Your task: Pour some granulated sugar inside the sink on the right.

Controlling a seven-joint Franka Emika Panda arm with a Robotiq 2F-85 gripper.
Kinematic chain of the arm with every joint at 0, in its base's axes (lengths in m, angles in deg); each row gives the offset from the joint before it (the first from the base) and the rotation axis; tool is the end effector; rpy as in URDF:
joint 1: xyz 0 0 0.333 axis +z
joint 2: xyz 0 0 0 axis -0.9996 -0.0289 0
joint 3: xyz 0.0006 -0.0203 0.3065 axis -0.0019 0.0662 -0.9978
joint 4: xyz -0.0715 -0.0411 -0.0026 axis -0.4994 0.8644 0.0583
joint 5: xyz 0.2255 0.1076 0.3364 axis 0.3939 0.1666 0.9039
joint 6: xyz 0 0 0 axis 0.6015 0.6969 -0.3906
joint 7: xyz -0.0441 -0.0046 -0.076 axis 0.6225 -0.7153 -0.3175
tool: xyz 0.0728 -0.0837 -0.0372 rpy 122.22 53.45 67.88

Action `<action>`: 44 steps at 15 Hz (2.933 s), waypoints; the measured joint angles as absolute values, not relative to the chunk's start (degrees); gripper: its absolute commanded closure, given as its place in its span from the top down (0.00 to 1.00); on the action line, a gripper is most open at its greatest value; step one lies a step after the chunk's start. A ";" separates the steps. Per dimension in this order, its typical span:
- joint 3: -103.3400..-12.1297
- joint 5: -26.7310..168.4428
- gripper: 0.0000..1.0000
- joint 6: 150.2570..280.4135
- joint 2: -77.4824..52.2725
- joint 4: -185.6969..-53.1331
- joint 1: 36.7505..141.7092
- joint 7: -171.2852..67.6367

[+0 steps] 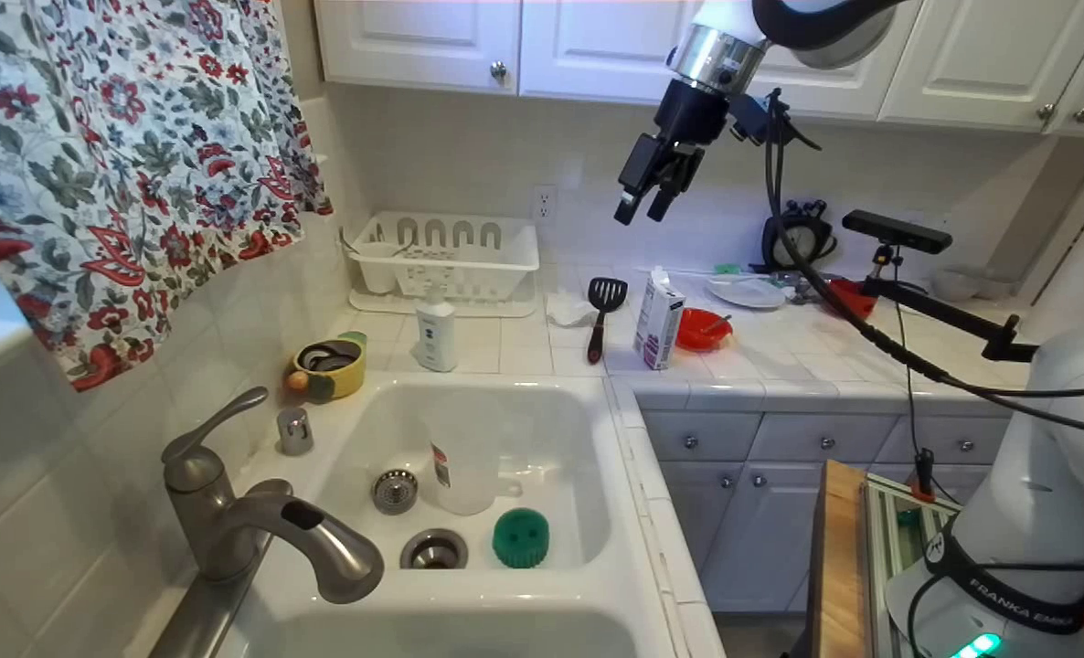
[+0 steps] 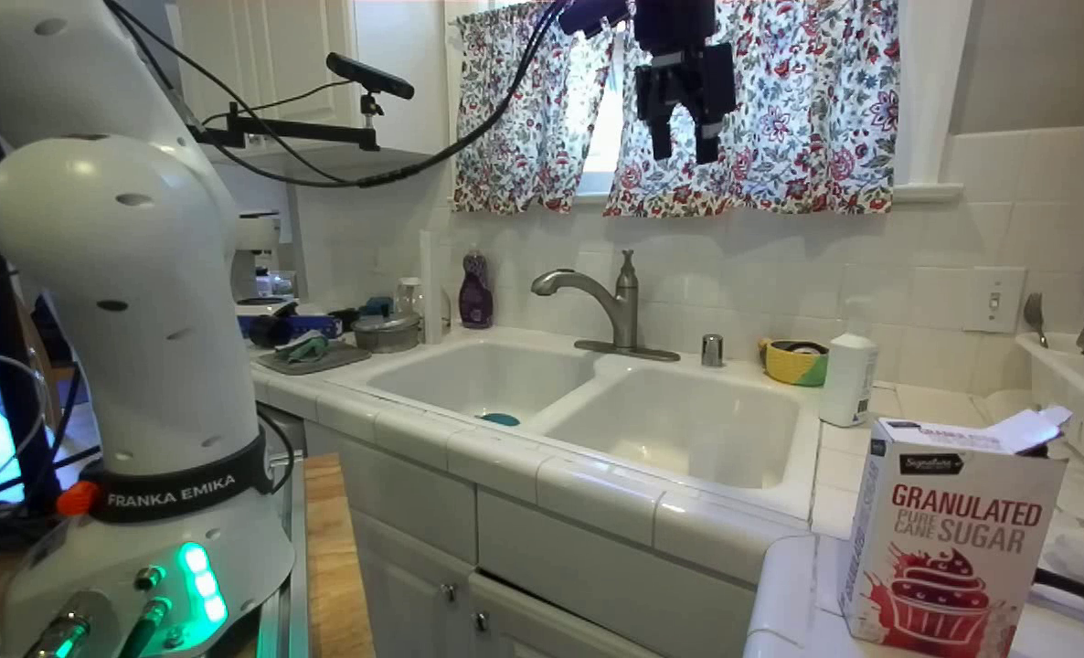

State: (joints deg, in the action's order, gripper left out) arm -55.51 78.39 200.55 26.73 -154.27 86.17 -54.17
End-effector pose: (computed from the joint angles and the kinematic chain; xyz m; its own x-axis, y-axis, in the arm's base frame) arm 0.4860 -0.0710 0.5354 0.9414 -0.2208 0.2550 -0.1930 -0.9726 -0.1297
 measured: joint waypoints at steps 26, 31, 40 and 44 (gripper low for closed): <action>-51.56 72.28 1.00 210.92 14.21 -150.19 75.46 -47.24; -48.85 70.61 1.00 210.96 10.14 -147.99 73.71 -47.34; -46.21 72.42 1.00 211.27 6.34 -148.91 73.36 -50.07; -46.13 72.41 1.00 212.02 5.51 -149.05 73.35 -50.06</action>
